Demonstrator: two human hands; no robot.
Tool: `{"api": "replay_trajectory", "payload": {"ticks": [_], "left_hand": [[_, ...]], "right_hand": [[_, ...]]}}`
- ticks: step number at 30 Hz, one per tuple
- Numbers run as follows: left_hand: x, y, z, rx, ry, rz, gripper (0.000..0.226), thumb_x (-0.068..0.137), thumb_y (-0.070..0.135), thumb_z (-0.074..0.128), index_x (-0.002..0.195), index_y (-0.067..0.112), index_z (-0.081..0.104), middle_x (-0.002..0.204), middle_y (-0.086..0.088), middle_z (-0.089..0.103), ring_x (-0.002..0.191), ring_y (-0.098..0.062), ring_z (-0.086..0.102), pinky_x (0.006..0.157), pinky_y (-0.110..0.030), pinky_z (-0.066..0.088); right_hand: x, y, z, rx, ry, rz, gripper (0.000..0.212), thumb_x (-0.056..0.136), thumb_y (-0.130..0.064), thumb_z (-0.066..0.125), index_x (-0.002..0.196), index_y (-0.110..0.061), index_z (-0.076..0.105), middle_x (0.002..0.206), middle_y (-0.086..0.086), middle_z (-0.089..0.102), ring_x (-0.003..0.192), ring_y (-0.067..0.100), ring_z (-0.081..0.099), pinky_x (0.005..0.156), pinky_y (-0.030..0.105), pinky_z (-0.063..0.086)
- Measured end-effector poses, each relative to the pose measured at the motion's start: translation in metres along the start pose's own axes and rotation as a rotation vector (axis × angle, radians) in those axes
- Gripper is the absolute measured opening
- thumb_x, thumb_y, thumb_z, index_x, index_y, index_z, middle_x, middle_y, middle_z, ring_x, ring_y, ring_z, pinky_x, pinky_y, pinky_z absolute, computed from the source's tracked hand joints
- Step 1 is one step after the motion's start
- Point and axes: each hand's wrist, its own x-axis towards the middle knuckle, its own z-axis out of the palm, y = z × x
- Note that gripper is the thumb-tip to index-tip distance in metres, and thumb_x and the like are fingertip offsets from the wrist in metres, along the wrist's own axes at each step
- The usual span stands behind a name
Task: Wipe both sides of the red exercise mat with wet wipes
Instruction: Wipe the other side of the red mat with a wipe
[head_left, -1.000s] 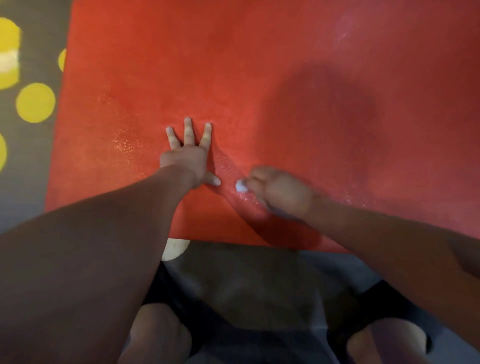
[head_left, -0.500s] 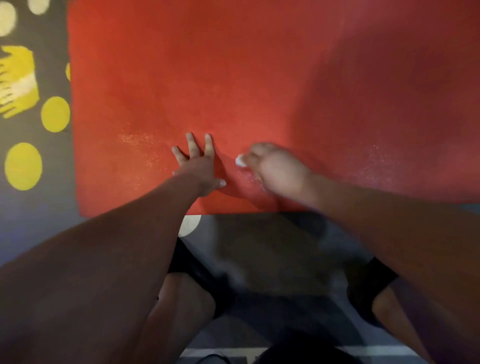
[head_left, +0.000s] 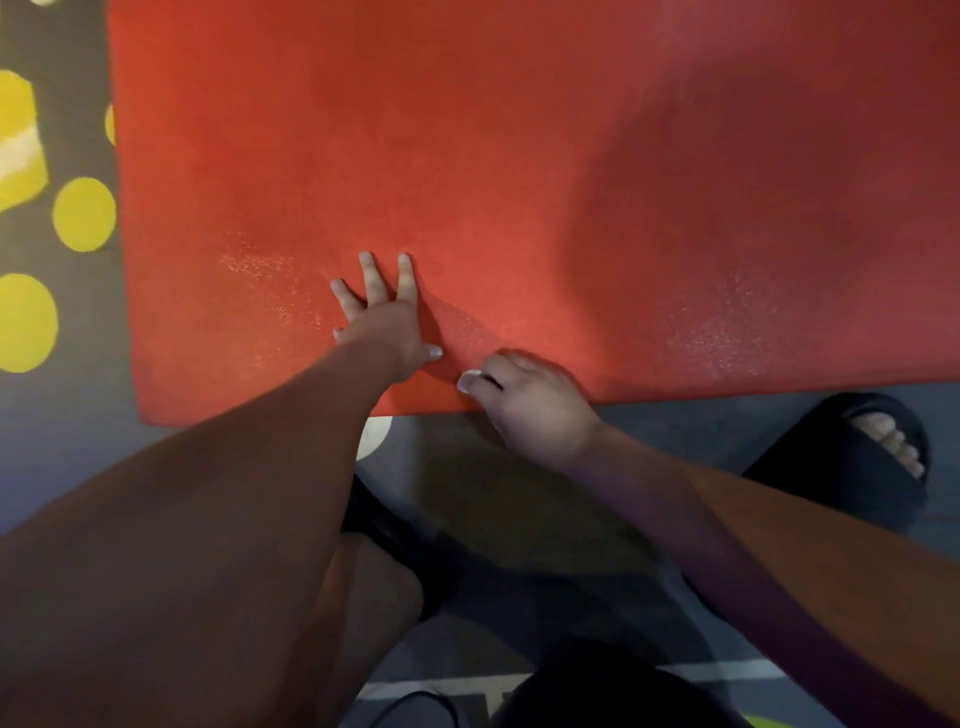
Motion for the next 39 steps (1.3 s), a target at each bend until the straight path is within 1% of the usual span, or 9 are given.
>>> {"api": "replay_trajectory", "payload": {"ticks": [3, 9, 17, 21, 25, 29, 32, 36, 39], "left_hand": [[0.001, 0.0, 0.002, -0.009, 0.001, 0.003, 0.12, 0.089, 0.04, 0.075, 0.156, 0.033, -0.024, 0.158, -0.008, -0.043, 0.144, -0.053, -0.029, 0.119, -0.068, 0.014], [0.003, 0.001, 0.003, -0.01, 0.012, -0.001, 0.12, 0.089, 0.04, 0.076, 0.156, 0.035, -0.023, 0.158, -0.006, -0.042, 0.145, -0.052, -0.029, 0.118, -0.069, 0.015], [0.0, 0.002, 0.003, 0.029, 0.029, 0.002, 0.12, 0.089, 0.041, 0.075, 0.157, 0.031, -0.024, 0.159, -0.011, -0.04, 0.144, -0.055, -0.026, 0.118, -0.07, 0.012], [0.004, 0.002, 0.004, 0.045, 0.049, -0.009, 0.121, 0.089, 0.041, 0.075, 0.157, 0.03, -0.024, 0.159, -0.012, -0.04, 0.144, -0.056, -0.025, 0.118, -0.07, 0.01], [0.004, 0.006, 0.004, 0.065, 0.049, -0.039, 0.122, 0.088, 0.041, 0.076, 0.157, 0.03, -0.024, 0.159, -0.012, -0.04, 0.145, -0.056, -0.024, 0.118, -0.069, 0.012], [0.003, 0.008, 0.0, 0.081, 0.046, -0.053, 0.122, 0.088, 0.043, 0.075, 0.156, 0.028, -0.025, 0.159, -0.013, -0.039, 0.145, -0.056, -0.022, 0.118, -0.069, 0.013], [0.002, 0.006, -0.004, 0.078, 0.045, -0.035, 0.123, 0.087, 0.045, 0.076, 0.157, 0.027, -0.023, 0.161, -0.013, -0.035, 0.146, -0.057, -0.018, 0.118, -0.068, 0.016], [-0.002, -0.001, -0.015, 0.092, 0.042, -0.006, 0.126, 0.079, 0.053, 0.081, 0.159, 0.033, -0.014, 0.167, -0.01, -0.021, 0.152, -0.051, -0.003, 0.115, -0.071, 0.018], [0.0, -0.005, -0.03, 0.18, 0.116, 0.027, 0.104, 0.08, 0.057, 0.077, 0.159, 0.032, 0.014, 0.164, -0.013, 0.018, 0.147, -0.045, 0.025, 0.111, -0.071, 0.027]], "right_hand": [[0.001, 0.022, -0.009, -0.079, 0.002, -0.028, 0.026, 0.091, -0.028, 0.049, 0.108, -0.019, 0.066, 0.091, 0.008, 0.055, 0.083, 0.031, 0.058, 0.068, 0.04, 0.049], [-0.009, 0.066, -0.028, -0.164, 0.264, 0.489, 0.022, 0.082, -0.014, 0.062, 0.102, -0.021, 0.068, 0.084, 0.009, 0.056, 0.075, 0.035, 0.055, 0.068, 0.041, 0.043], [-0.039, 0.032, -0.018, 0.051, 0.127, 0.319, 0.014, 0.094, -0.017, 0.062, 0.108, -0.017, 0.067, 0.093, 0.009, 0.058, 0.082, 0.031, 0.057, 0.07, 0.036, 0.047], [-0.047, 0.107, -0.06, -0.094, 0.4, 0.601, 0.019, 0.099, -0.022, 0.059, 0.089, -0.007, 0.063, 0.083, 0.021, 0.057, 0.072, 0.041, 0.057, 0.064, 0.043, 0.045], [-0.051, 0.148, -0.078, -0.059, 0.597, 0.964, 0.031, 0.1, -0.024, 0.047, 0.093, 0.004, 0.059, 0.093, 0.03, 0.058, 0.084, 0.046, 0.055, 0.074, 0.047, 0.04], [-0.031, 0.089, -0.043, -0.039, 0.439, 0.647, 0.005, 0.095, -0.007, 0.06, 0.094, -0.004, 0.064, 0.085, 0.019, 0.06, 0.077, 0.039, 0.058, 0.07, 0.044, 0.043], [-0.028, 0.092, -0.041, -0.013, 0.34, 0.501, 0.014, 0.098, -0.019, 0.06, 0.092, -0.007, 0.065, 0.086, 0.016, 0.059, 0.075, 0.039, 0.056, 0.067, 0.044, 0.048], [-0.004, 0.131, -0.064, -0.044, 0.484, 0.758, 0.03, 0.1, -0.027, 0.054, 0.092, 0.0, 0.059, 0.094, 0.024, 0.057, 0.08, 0.043, 0.056, 0.068, 0.042, 0.035], [0.029, 0.122, -0.064, -0.003, 0.528, 0.889, 0.017, 0.096, -0.014, 0.054, 0.097, 0.003, 0.06, 0.1, 0.025, 0.058, 0.086, 0.044, 0.057, 0.073, 0.043, 0.036]]}}
